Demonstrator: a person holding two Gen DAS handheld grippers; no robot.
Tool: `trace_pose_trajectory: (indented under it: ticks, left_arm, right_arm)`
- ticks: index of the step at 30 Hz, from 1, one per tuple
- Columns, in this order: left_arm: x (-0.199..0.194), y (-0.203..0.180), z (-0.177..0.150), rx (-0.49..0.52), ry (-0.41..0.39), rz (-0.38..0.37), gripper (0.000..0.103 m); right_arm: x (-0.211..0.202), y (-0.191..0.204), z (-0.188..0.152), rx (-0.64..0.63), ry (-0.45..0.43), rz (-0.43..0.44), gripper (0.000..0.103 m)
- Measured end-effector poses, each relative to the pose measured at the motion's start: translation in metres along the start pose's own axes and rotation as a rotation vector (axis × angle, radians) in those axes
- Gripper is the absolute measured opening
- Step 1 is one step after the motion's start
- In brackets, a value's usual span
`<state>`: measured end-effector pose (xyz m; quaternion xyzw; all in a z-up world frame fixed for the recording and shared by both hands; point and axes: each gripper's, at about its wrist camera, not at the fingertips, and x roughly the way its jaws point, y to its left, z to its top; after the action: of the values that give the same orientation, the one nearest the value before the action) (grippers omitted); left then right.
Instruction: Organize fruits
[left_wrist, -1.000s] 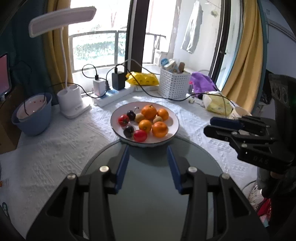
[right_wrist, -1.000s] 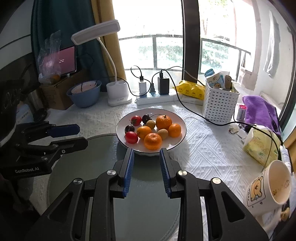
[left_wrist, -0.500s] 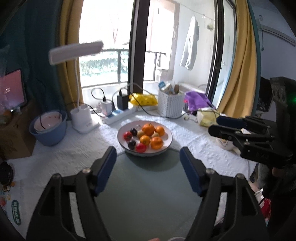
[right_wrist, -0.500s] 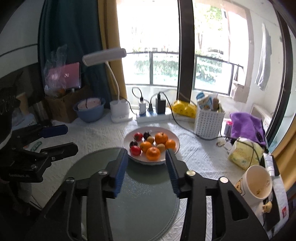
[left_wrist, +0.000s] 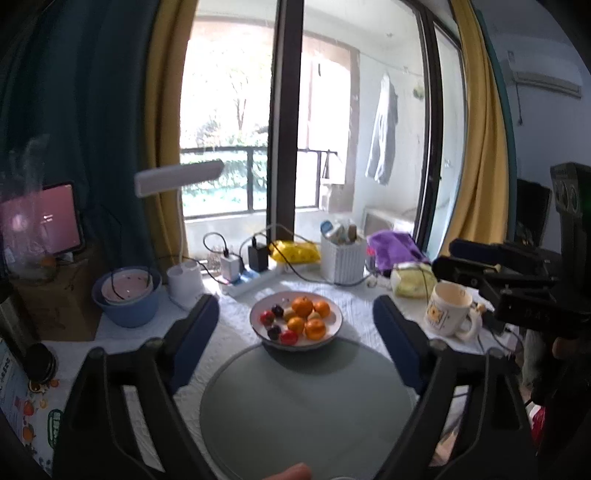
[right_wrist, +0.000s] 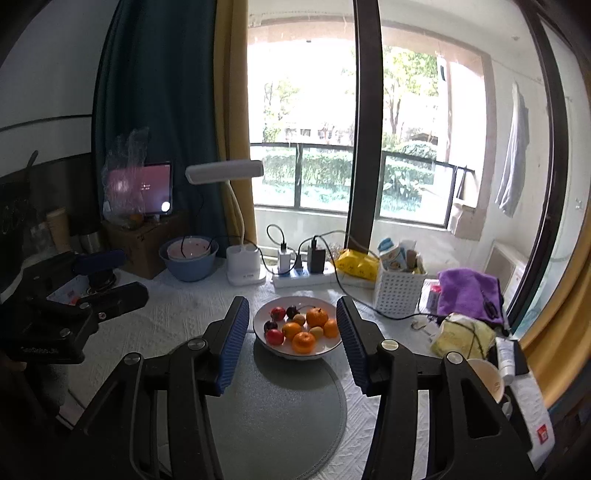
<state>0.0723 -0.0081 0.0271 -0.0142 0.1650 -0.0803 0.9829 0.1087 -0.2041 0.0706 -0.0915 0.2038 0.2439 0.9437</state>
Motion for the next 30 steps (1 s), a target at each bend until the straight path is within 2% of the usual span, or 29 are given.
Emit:
trace_pose_trajectory:
  ticks: [1, 4, 6, 8, 12, 15, 21, 27, 30]
  left_arm:
    - [-0.005, 0.0, 0.001, -0.004, -0.016, 0.002, 0.097]
    - [-0.018, 0.003, 0.003, -0.029, -0.068, 0.012, 0.098]
    - [-0.029, 0.004, 0.007, -0.043, -0.108, 0.031, 0.098]
    - [-0.037, 0.006, 0.009, -0.045, -0.138, 0.062, 0.098]
    - [-0.053, 0.007, 0.008, -0.082, -0.188, 0.121, 0.098]
    - [-0.065, 0.0, 0.005, -0.056, -0.223, 0.183, 0.099]
    - [-0.077, -0.007, 0.002, -0.019, -0.252, 0.165, 0.099]
    - [-0.082, -0.008, 0.001, -0.012, -0.271, 0.144, 0.099]
    - [-0.076, -0.006, -0.003, -0.028, -0.249, 0.178, 0.099]
  right_arm:
    - [-0.004, 0.001, 0.002, -0.005, -0.006, -0.006, 0.052]
    - [-0.018, 0.003, 0.008, -0.001, -0.04, -0.03, 0.055]
    - [-0.027, 0.002, 0.012, 0.013, -0.063, -0.043, 0.081]
    - [-0.034, 0.002, 0.013, 0.022, -0.081, -0.053, 0.088]
    - [-0.042, 0.004, 0.011, 0.051, -0.103, -0.093, 0.088]
    - [-0.053, 0.004, 0.012, 0.069, -0.129, -0.11, 0.088]
    - [-0.074, 0.01, 0.007, 0.083, -0.19, -0.199, 0.088]
    - [-0.075, 0.016, -0.001, 0.089, -0.185, -0.178, 0.088]
    - [-0.074, 0.02, -0.007, 0.088, -0.181, -0.161, 0.088]
